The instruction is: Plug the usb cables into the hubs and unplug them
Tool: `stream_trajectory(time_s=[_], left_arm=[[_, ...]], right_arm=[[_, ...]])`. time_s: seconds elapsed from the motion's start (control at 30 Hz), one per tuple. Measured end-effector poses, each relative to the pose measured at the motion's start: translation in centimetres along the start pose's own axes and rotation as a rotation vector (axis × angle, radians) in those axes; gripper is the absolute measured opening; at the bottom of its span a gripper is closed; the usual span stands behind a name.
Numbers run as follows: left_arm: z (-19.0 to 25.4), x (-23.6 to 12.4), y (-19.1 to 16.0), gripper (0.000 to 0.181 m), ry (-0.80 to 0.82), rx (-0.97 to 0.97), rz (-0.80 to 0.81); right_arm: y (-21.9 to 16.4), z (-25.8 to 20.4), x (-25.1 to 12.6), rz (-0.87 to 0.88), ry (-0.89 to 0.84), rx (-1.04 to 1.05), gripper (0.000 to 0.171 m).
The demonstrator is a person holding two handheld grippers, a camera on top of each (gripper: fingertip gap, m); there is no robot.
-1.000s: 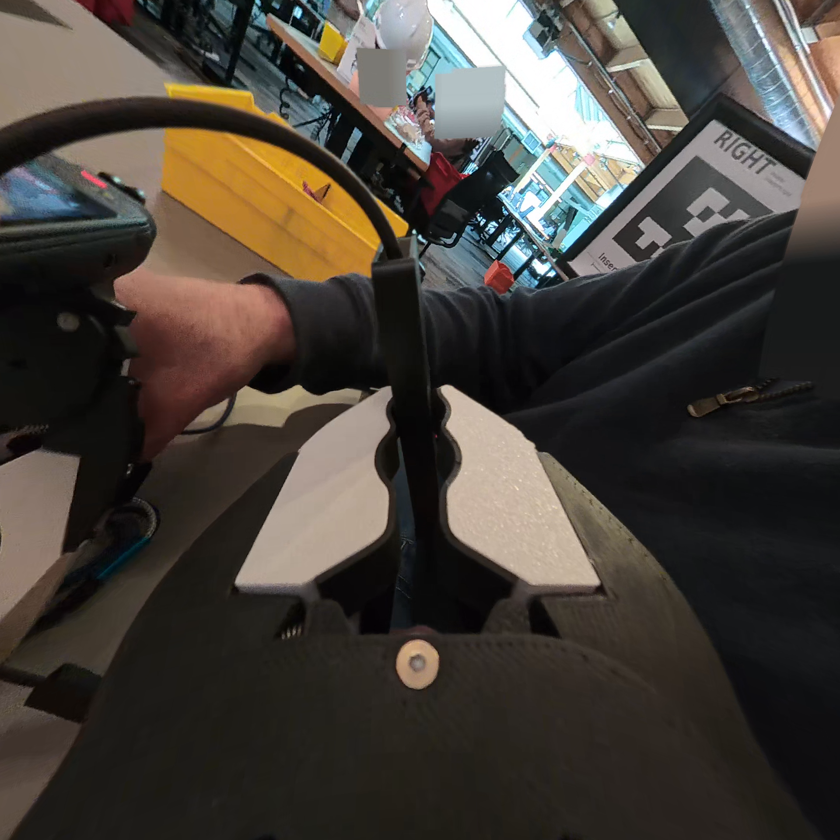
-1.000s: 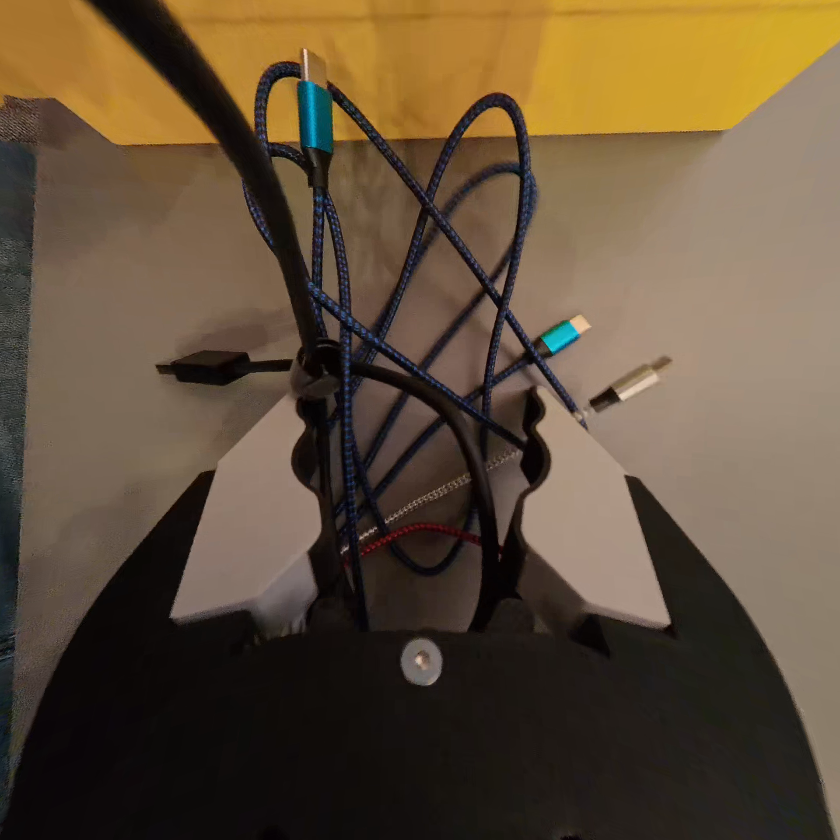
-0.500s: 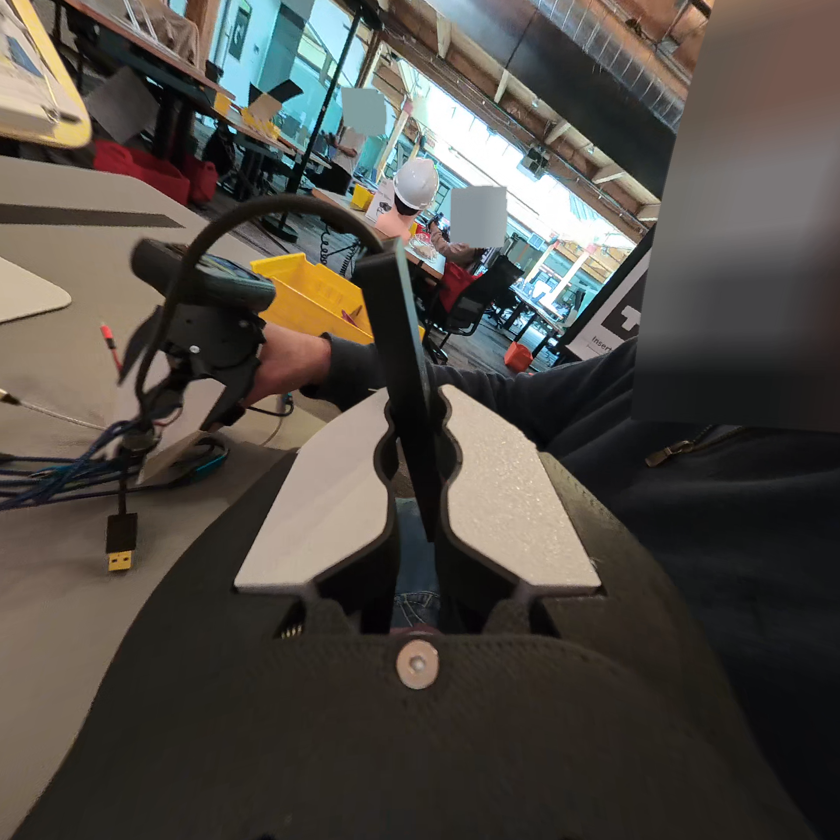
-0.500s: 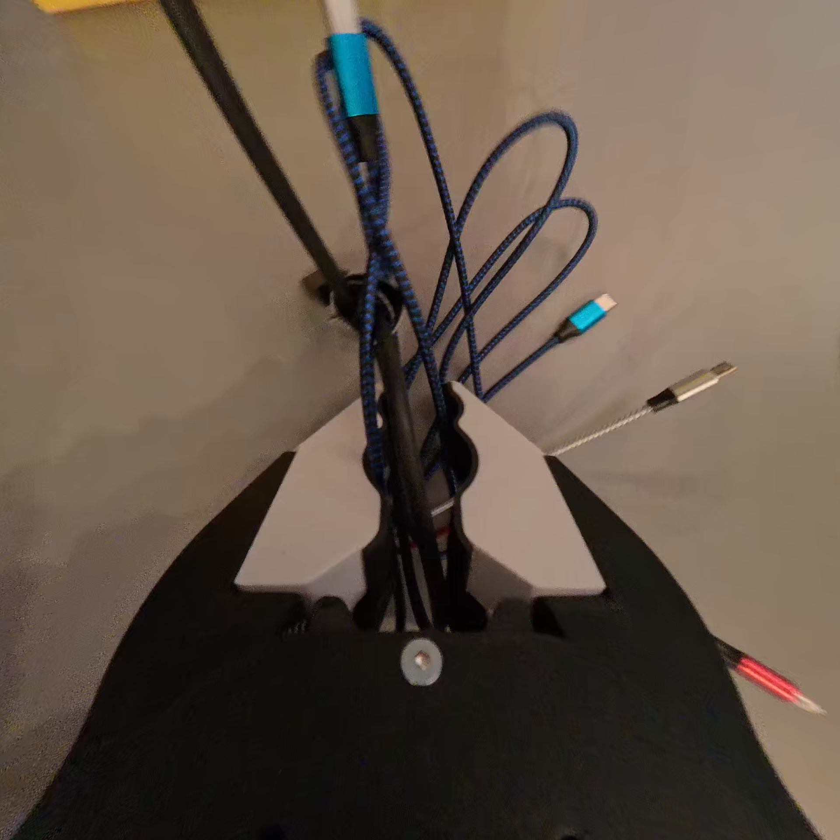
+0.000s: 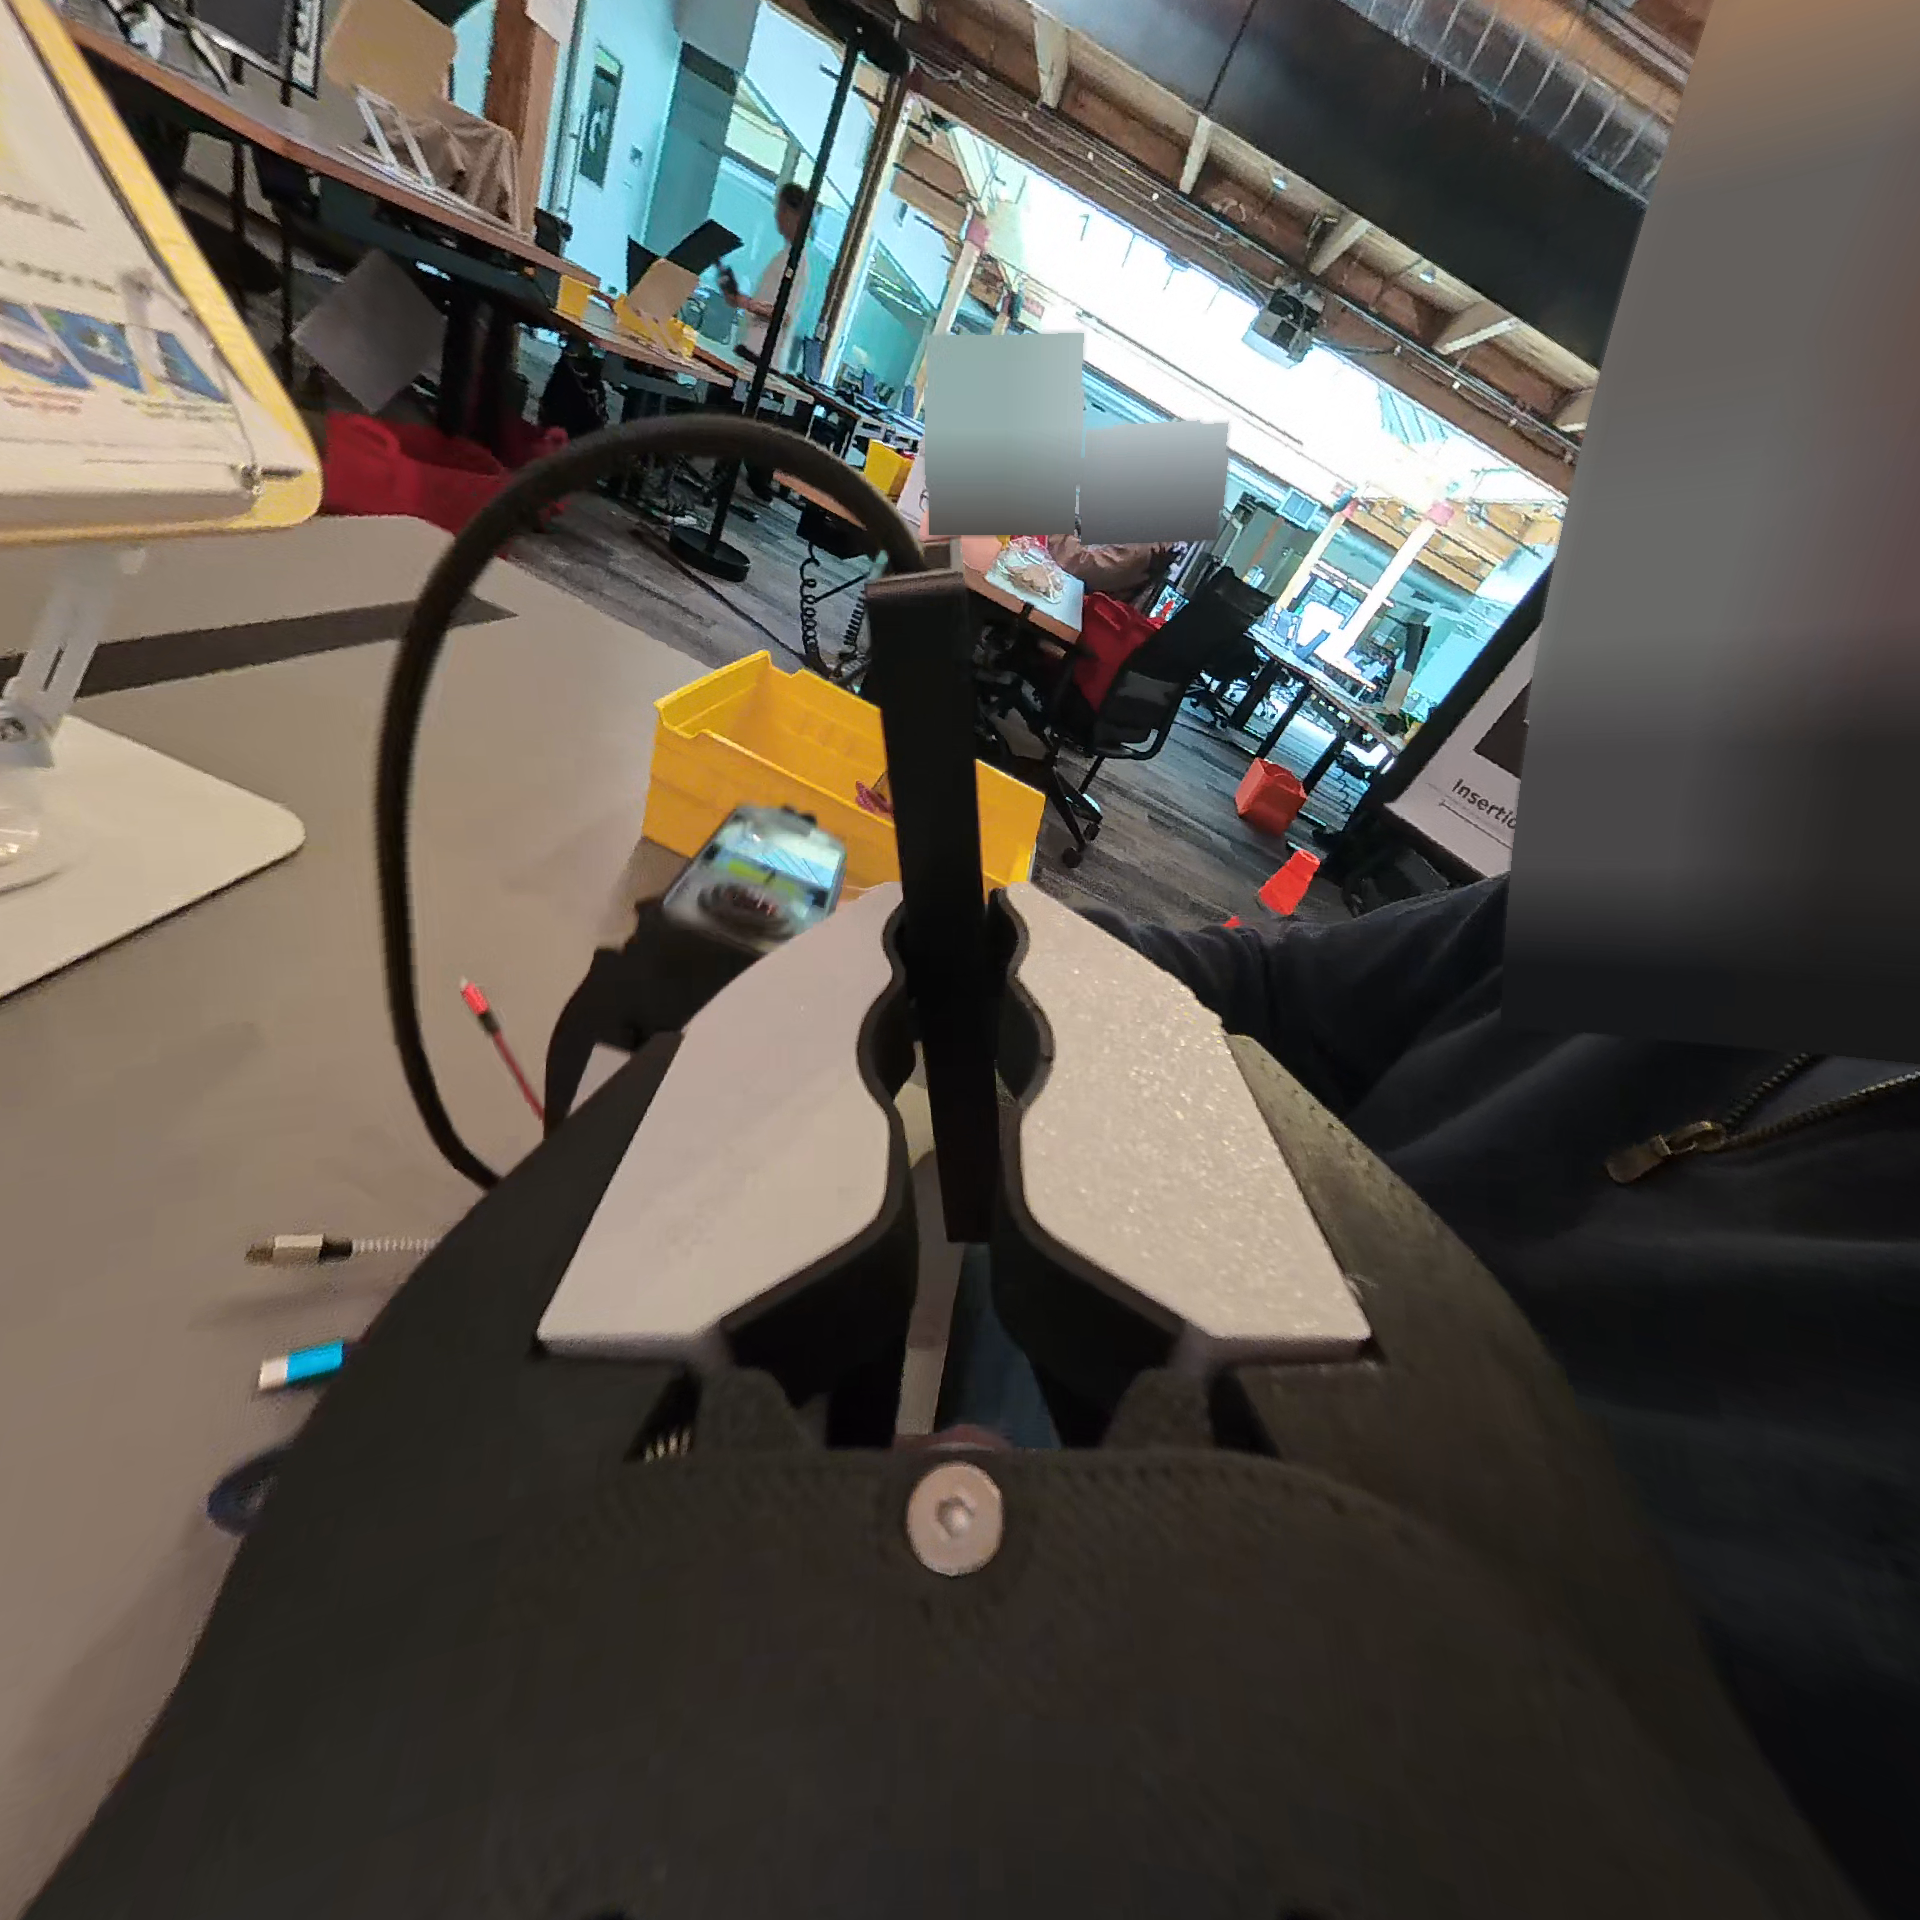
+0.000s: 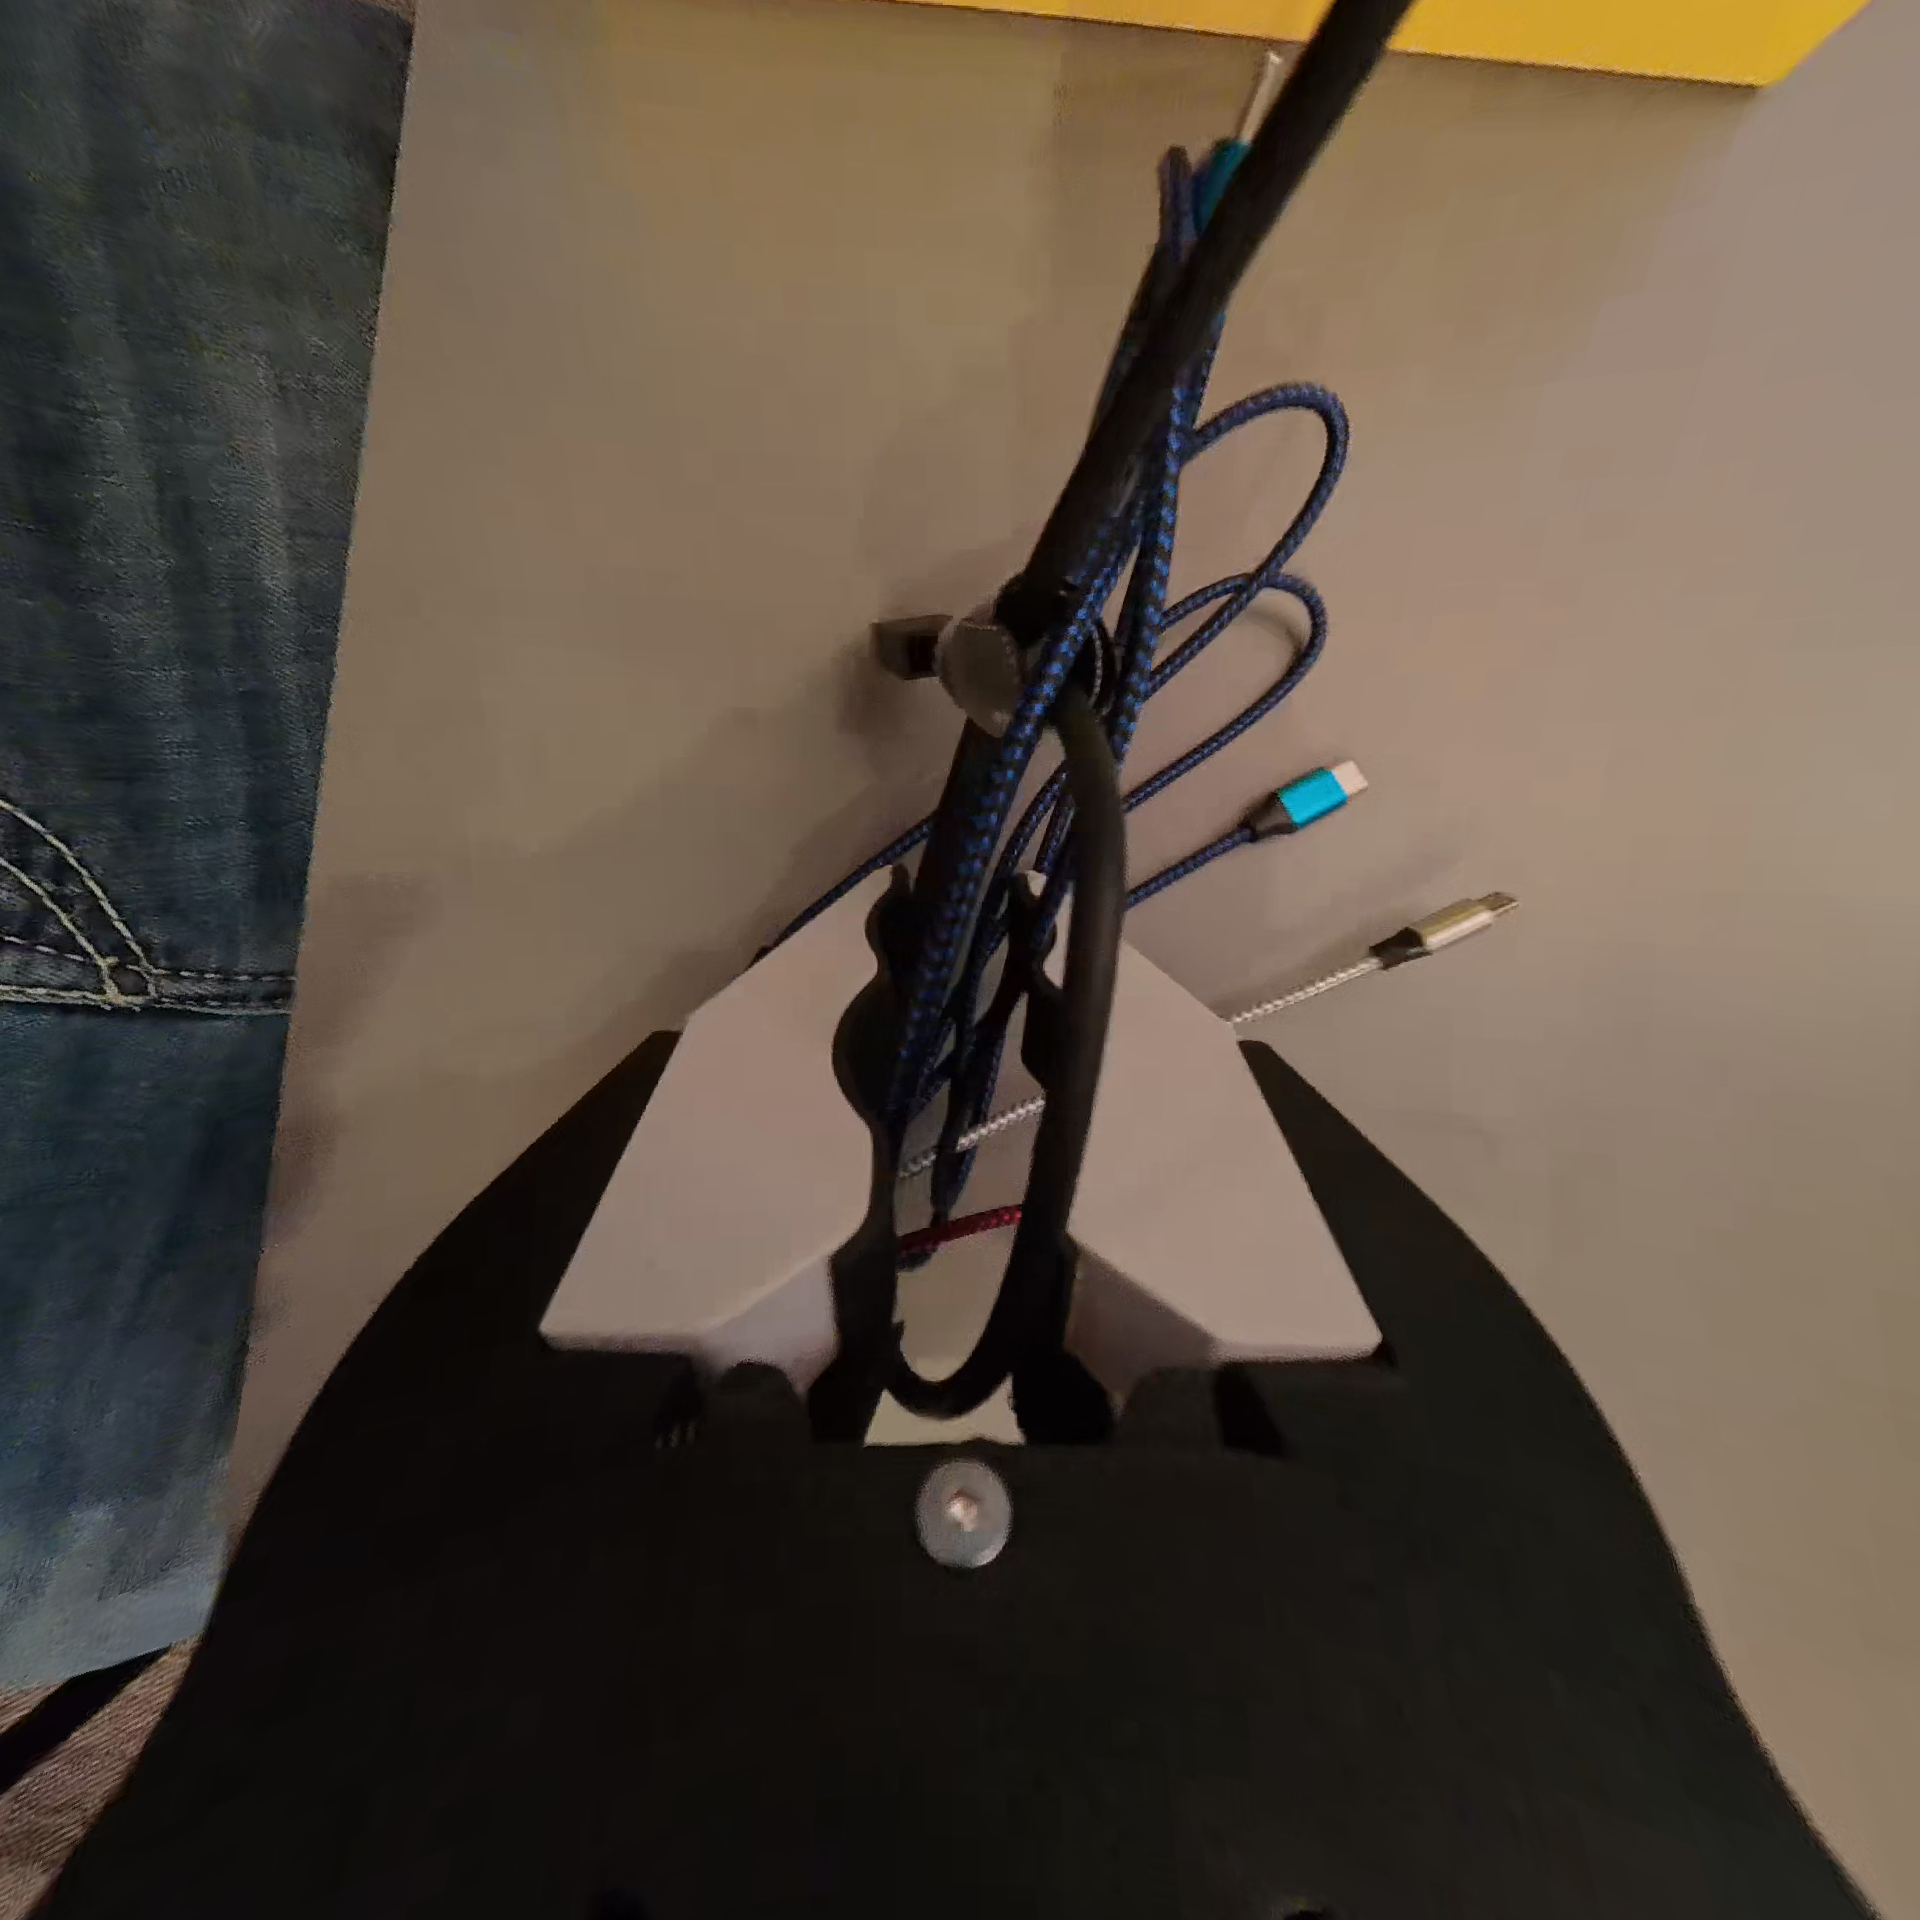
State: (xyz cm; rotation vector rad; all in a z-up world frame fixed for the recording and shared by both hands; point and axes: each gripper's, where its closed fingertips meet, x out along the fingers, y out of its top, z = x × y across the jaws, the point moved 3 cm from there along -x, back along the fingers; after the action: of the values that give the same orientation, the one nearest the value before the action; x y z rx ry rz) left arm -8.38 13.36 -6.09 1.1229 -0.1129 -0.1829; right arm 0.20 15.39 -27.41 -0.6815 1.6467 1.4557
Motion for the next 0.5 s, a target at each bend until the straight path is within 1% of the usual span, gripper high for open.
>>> stream_trajectory(time_s=[0.03, 0.07, 0.13, 0.23, 0.3, 0.33, 0.43, 0.5], left_arm=[[0.3, 0.1, 0.6, 0.011, -0.008, 0.015, 0.011], [0.6, 0.2, 1.4, 0.011, -0.013, 0.028, 0.028], [1.0, 0.0, 2.7, 0.011, -0.017, 0.055, 0.052], [1.7, -0.3, 4.5, 0.011, -0.029, 0.090, 0.086], [2.0, -0.5, 5.3, 0.011, -0.021, 0.121, 0.095], [2.2, -0.7, 5.7, 0.011, -0.018, 0.133, 0.100], [3.0, -1.6, 7.4, 0.011, -0.032, 0.150, 0.159], [3.6, -2.5, 8.7, 0.012, -0.019, 0.183, 0.200]], right_arm=[[0.1, -0.2, 0.4, 0.002, 0.017, 0.013, 0.014], [-0.1, 0.0, 0.7, 0.011, 0.018, 0.035, 0.016], [-0.9, 0.8, 1.1, 0.021, 0.028, 0.123, 0.026], [-1.8, 1.4, 1.2, 0.068, 0.036, 0.175, 0.044], [-2.7, 1.9, 0.8, 0.052, 0.006, 0.176, 0.017], [-3.1, 2.3, 0.6, 0.051, -0.015, 0.183, 0.012], [-4.0, 3.1, 0.0, 0.112, 0.018, 0.264, 0.011], [-4.9, 4.0, -0.5, 0.121, -0.013, 0.295, 0.006]])
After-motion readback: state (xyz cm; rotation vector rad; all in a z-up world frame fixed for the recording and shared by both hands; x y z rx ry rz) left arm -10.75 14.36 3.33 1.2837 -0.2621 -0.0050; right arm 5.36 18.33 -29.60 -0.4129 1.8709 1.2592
